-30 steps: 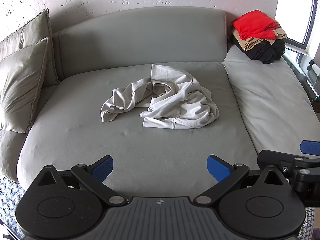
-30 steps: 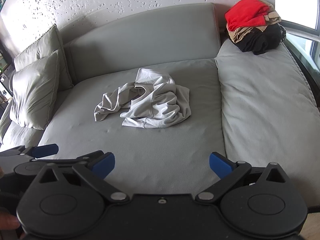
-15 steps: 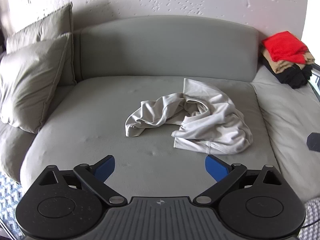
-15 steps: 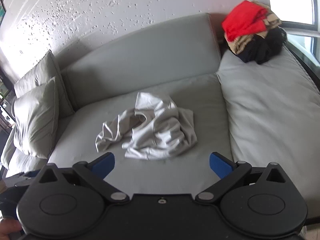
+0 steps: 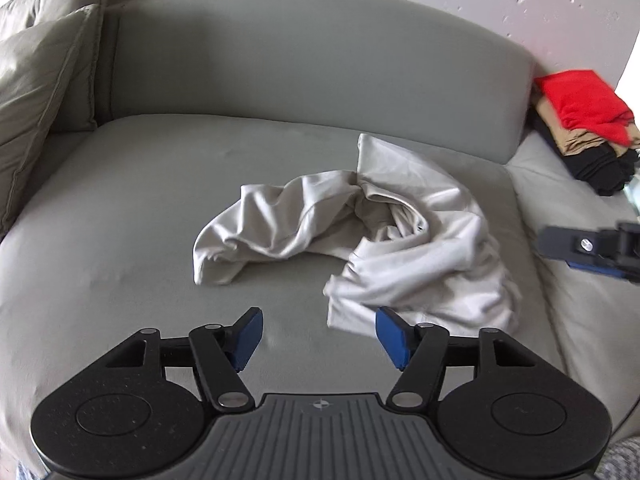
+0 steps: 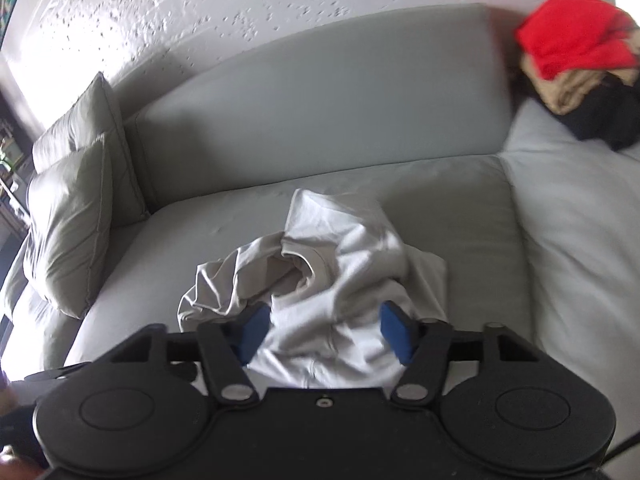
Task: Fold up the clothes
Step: 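Grasp the grey sweatshirt with the right tool and lift it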
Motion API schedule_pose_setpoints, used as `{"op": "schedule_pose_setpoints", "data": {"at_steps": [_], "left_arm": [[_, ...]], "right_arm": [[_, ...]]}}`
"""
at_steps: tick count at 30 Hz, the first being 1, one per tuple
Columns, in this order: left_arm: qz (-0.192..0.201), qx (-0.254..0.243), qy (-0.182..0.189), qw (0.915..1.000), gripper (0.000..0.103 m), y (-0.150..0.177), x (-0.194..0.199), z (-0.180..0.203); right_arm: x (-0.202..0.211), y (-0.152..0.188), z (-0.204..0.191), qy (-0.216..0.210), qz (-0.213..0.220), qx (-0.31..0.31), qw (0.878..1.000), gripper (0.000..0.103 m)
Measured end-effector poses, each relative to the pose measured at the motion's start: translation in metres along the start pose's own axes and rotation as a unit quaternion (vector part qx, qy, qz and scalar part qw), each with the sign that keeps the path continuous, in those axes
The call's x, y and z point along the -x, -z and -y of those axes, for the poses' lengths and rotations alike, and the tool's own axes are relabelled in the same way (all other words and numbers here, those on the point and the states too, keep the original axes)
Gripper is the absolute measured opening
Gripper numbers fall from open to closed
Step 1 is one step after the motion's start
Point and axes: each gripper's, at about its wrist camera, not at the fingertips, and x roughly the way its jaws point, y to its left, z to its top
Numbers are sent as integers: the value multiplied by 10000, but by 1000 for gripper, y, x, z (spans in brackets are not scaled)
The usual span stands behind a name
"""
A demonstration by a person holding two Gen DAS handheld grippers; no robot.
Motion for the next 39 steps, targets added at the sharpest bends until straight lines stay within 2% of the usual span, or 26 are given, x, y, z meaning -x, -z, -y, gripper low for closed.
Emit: {"op": "schedule_pose_setpoints", "data": {"at_steps": [3,7,9,13,15,16,17,18,21,23,25,28,30,32,36,39], "left_arm": [[22,49,-132,9999,63,-9,-18,-2],[-166,420,-115,9989,66,-17,-40,-13],[-272,470,-176,9984,64,-19,-48,-16],[-386,458,-304,9977,62,-17,-56,-21],[-417,416,-320,9977,62,-14,-57,-22],[-426,399,-328,9978,62,-13,-57,-21],[-434,379,-327,9978,62,-12,-56,-20],[-443,360,-327,9978,62,-11,-54,-20],[-390,307,-238,9985,62,-6,-42,-15],[-334,267,-152,9990,62,-2,-32,-12],[-294,138,-37,9995,62,5,-18,-3],[-235,-56,135,9996,63,17,4,10],[-195,-186,250,9993,63,25,19,19],[-158,-319,369,9987,63,33,33,28],[-249,-546,739,9955,63,54,53,47],[-359,-638,908,9932,62,68,64,61]], "right_arm": [[-34,-13,-5,-42,-114,144,9998,58],[-82,-27,-12,-66,-353,319,9988,58],[-105,-30,-17,-55,-445,489,9978,58],[-143,-29,-27,87,-657,764,9949,58],[-156,-25,-32,294,-670,1048,9918,56],[-160,-22,-35,453,-617,1244,9893,49],[-161,-20,-36,619,-549,1353,9873,16],[-161,-19,-36,785,-481,1459,9850,4],[-131,-24,-14,578,-106,680,9960,4],[-95,-26,7,526,268,91,9982,4],[-53,-23,35,513,617,-617,9949,4],[15,-3,87,565,966,-1758,9781,3],[56,23,122,537,990,-2429,9635,3],[96,60,145,581,931,-2847,9523,3],[139,125,172,1007,477,-3097,9443,3],[138,154,175,1141,-72,-3020,9464,13]]}}
